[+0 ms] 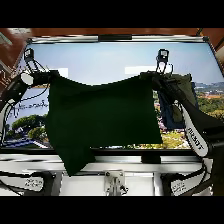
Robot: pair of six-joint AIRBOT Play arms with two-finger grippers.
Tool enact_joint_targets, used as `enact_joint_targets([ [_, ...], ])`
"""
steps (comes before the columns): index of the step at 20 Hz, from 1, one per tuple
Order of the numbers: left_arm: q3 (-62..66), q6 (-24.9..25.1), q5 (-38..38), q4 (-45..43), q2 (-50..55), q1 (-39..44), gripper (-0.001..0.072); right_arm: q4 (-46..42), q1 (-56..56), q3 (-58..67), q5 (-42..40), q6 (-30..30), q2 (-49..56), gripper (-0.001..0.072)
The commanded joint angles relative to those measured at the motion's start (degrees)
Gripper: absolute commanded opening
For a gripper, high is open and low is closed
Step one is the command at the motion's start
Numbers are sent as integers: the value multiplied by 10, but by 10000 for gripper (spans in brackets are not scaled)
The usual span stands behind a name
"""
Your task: Fold the shirts.
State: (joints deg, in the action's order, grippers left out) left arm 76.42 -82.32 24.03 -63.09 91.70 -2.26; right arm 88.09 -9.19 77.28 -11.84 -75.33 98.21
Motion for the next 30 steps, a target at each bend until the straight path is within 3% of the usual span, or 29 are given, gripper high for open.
enact_joint_targets([
  [1, 2, 0, -52, 90, 37, 4, 49, 1, 17, 0, 5, 46, 11, 66],
  [6, 2, 8, -48, 89, 47, 12, 49, 1, 23, 0, -42, 62, 12, 66],
  [8, 2, 18, -14, 89, 47, 8, 49, 1, 23, 0, -72, 62, 12, 66],
  [10, 5, 17, 75, 64, 46, -3, 48, -3, 25, 0, -106, 59, 2, 66],
  [12, 29, 17, 217, -7, 46, -22, 47, -8, 33, 0, -148, 45, -20, 66],
  [15, 71, 17, 396, -106, 39, -34, 47, 2, 50, 0, -259, 33, -52, 66],
  [19, 82, 17, 534, -166, 41, -34, 48, 47, 59, 0, -426, -31, -44, 66],
  [23, 82, 17, 575, -180, 42, -34, 48, 98, 59, 0, -483, -80, -41, 66],
  [30, 82, 10, 575, -179, 56, -44, 48, 102, 59, 0, -522, -81, -40, 66],
])
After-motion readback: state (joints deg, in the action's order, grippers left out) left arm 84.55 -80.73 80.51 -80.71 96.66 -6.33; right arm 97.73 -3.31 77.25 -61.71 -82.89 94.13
